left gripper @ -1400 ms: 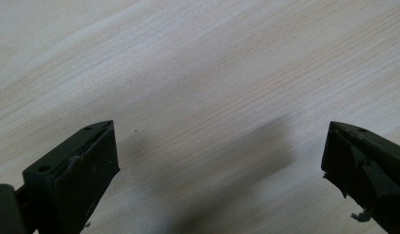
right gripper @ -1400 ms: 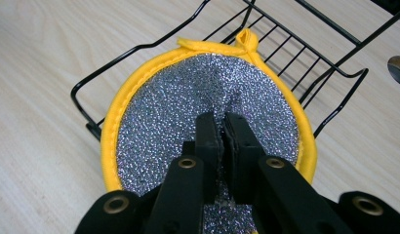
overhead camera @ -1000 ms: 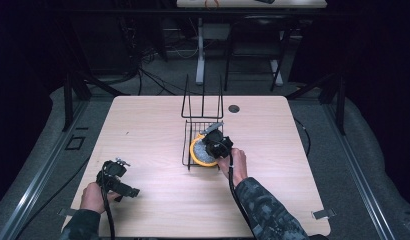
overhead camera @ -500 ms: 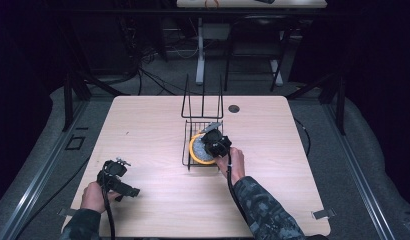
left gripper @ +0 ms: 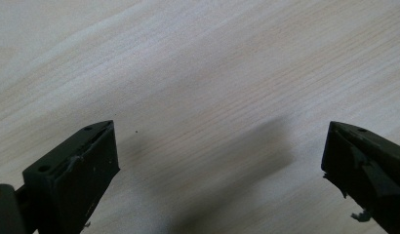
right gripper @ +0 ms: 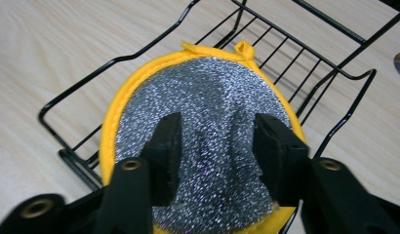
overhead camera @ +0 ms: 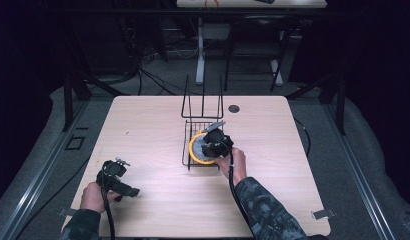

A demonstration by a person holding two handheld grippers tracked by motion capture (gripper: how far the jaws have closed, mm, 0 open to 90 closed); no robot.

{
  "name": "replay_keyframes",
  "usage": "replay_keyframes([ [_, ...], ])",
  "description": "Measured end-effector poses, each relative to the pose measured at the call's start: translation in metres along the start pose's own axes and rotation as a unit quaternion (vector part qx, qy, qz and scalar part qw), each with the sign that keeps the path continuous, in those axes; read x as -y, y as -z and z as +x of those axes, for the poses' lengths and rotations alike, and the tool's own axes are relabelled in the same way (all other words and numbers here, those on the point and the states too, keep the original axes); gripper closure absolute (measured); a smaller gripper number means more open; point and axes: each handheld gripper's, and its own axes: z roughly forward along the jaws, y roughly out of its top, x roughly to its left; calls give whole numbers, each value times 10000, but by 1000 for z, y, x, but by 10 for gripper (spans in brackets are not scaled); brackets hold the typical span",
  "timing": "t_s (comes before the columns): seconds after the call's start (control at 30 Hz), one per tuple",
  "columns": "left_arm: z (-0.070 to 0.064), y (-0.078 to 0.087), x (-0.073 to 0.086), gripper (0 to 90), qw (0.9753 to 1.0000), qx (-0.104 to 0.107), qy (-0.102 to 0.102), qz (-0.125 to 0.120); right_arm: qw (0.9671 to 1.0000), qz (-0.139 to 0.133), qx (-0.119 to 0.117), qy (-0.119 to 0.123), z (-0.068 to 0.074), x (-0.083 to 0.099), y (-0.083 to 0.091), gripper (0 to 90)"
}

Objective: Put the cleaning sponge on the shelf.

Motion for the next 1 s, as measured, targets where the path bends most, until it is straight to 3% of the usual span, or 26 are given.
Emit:
replay_keyframes([
  [0.27, 0, 0, 0, 3, 10000, 9, 16, 15, 9997, -35, -242, 28, 1, 2, 12, 322],
  [0.5, 0, -1, -1, 3, 10000, 14, -4, 15, 9995, -100, -267, 156, 0, 9, 24, 173],
  [1.0, -3, -4, -8, 3, 10000, 45, -84, 22, 9996, -76, -226, 170, -19, 30, 70, 108],
])
